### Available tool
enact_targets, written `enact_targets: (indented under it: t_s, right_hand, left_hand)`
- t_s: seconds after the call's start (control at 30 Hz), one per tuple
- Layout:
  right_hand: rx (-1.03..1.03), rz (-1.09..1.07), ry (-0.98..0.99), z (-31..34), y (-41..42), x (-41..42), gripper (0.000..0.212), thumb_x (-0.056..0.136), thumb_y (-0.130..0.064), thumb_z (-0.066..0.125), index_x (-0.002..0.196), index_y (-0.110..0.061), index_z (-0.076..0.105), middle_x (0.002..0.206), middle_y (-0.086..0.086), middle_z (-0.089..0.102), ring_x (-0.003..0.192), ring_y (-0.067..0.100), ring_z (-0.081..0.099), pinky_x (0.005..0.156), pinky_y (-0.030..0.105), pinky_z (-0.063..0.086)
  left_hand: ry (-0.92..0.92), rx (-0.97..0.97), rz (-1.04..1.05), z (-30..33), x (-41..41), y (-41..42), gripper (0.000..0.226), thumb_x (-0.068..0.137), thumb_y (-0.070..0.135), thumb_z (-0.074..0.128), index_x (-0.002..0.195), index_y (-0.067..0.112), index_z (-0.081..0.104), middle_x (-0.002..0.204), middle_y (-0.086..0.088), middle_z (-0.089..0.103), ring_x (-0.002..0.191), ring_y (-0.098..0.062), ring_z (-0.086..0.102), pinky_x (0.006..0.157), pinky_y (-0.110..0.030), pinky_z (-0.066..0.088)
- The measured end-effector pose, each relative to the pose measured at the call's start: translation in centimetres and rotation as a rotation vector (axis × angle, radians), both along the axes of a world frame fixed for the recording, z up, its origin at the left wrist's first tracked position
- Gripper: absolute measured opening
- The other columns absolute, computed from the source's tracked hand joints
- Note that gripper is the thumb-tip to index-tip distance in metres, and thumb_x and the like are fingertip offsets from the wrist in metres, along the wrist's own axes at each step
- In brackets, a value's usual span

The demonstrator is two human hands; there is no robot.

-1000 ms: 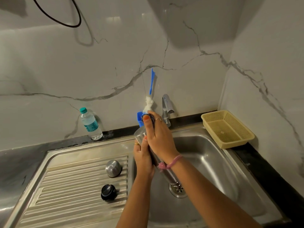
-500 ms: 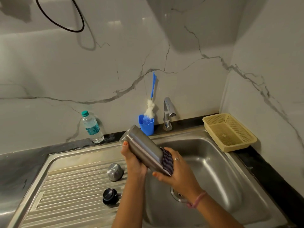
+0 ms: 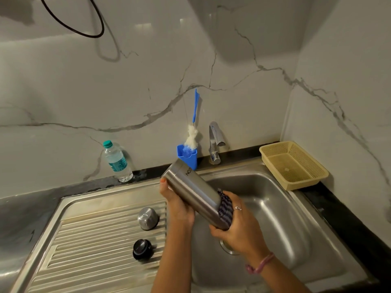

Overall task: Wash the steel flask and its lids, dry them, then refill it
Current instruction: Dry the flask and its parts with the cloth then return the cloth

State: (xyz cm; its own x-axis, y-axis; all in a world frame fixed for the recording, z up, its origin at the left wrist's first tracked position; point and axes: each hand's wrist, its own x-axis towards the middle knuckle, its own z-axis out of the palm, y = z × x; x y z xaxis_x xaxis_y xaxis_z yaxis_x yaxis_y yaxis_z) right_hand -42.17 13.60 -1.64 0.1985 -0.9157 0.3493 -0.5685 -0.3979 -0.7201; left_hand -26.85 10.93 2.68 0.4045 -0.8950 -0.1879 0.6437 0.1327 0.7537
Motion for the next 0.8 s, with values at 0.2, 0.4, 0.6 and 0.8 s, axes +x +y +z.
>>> enact_targets:
  t_s: [0.2,0.4,0.6,0.8]
  right_hand:
    - [-0.091,0.054,0.139,0.5,-1.7,0.1,0.089,0.064,-0.061,0.068,0.139,-0.027,0.033,0.131,-0.009,0.047,0.115,0.005,0.048,0.094,0.025,0.048]
    - [-0.130,0.015,0.082,6.4,-2.4,5.8,0.084,0.080,-0.081,0.016,0.138,-0.023,0.036,0.129,-0.003,0.052,0.116,0.011,0.051,0.099,0.034,0.045]
    - [-0.203,-0.001,0.014,9.0,-3.7,8.9,0.073,0.091,-0.068,0.008,0.134,-0.020,0.042,0.123,-0.001,0.057,0.109,0.012,0.056,0.092,0.034,0.051]
    - [-0.327,-0.060,0.228,2.6,-1.4,4.9,0.062,0.095,-0.057,0.029,0.140,-0.015,0.039,0.136,0.005,0.049,0.118,0.018,0.051,0.095,0.034,0.047]
  left_hand:
    - [0.055,0.077,0.162,0.1,0.0,-0.2,0.088,0.059,0.070,0.076,0.130,0.022,0.053,0.117,-0.014,0.067,0.101,-0.029,0.069,0.076,-0.042,0.057]
    - [-0.042,-0.100,-0.001,-0.7,-1.8,0.5,0.100,0.066,0.068,0.078,0.137,0.003,0.048,0.125,-0.025,0.057,0.113,-0.039,0.056,0.098,-0.050,0.047]
    - [-0.161,-0.171,0.001,-0.4,-1.3,0.2,0.083,0.072,0.068,0.073,0.127,0.008,0.060,0.118,-0.021,0.063,0.107,-0.032,0.061,0.094,-0.048,0.047]
    - [-0.029,-0.080,0.118,0.8,1.2,-0.7,0.064,0.079,0.066,0.065,0.115,0.013,0.061,0.110,-0.014,0.067,0.101,-0.028,0.065,0.087,-0.042,0.053]
